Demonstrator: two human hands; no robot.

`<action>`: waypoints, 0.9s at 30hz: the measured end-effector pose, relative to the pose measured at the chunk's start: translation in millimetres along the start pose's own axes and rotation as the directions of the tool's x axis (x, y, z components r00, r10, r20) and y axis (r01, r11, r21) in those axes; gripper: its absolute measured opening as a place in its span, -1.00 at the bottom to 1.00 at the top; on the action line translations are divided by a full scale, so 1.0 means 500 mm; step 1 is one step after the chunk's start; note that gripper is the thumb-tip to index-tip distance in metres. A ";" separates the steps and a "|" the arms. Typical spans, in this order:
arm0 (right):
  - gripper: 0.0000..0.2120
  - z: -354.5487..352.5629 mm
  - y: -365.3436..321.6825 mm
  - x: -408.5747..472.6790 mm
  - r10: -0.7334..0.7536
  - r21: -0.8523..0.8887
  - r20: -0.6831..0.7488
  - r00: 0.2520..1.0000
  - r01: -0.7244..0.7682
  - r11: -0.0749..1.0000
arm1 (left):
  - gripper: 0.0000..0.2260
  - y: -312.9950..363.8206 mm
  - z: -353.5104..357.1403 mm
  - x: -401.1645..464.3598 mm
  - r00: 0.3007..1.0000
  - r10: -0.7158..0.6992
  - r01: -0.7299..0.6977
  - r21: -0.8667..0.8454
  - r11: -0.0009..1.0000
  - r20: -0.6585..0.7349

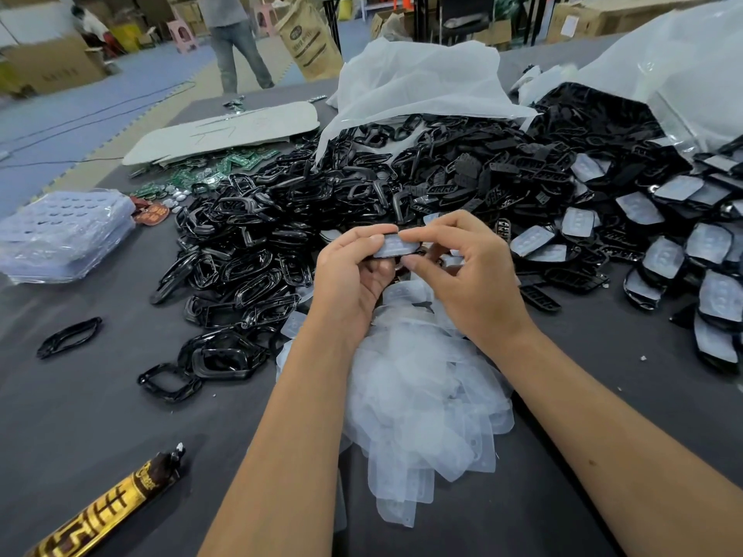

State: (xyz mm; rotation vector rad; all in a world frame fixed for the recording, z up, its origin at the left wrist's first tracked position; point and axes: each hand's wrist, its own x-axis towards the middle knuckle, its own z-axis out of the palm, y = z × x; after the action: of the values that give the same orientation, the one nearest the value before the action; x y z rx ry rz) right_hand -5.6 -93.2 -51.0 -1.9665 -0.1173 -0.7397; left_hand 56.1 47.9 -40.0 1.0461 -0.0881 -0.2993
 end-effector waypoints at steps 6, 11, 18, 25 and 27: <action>-0.97 -0.006 0.007 0.006 0.091 0.051 -0.101 0.991 -0.086 0.995 | -0.76 -0.005 0.003 0.000 0.998 -0.037 0.034 0.061 0.998 0.050; -0.91 -0.020 0.014 0.014 0.294 0.365 0.044 0.955 -0.289 0.885 | -0.93 -0.015 0.005 -0.004 0.997 0.040 -0.051 0.159 0.986 0.071; -0.75 -0.031 0.023 0.018 0.329 0.561 0.218 0.919 -0.394 0.728 | -0.89 -0.014 0.001 -0.001 0.997 0.063 -0.072 0.192 0.979 0.052; -0.68 -0.031 0.029 0.015 0.318 0.533 0.177 0.931 -0.362 0.764 | -0.89 -0.016 0.002 -0.001 0.996 0.059 -0.071 0.201 0.977 0.063; -0.69 -0.032 0.029 0.015 0.301 0.530 0.176 0.937 -0.348 0.773 | -0.90 -0.018 0.002 -0.003 0.996 0.058 -0.071 0.202 0.977 0.070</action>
State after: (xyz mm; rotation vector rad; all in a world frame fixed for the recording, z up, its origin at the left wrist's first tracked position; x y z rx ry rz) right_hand -1.3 -115.5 -53.0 -1.4000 -0.0303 -0.3380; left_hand 52.9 43.5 -47.2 1.2353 -0.2142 -0.2683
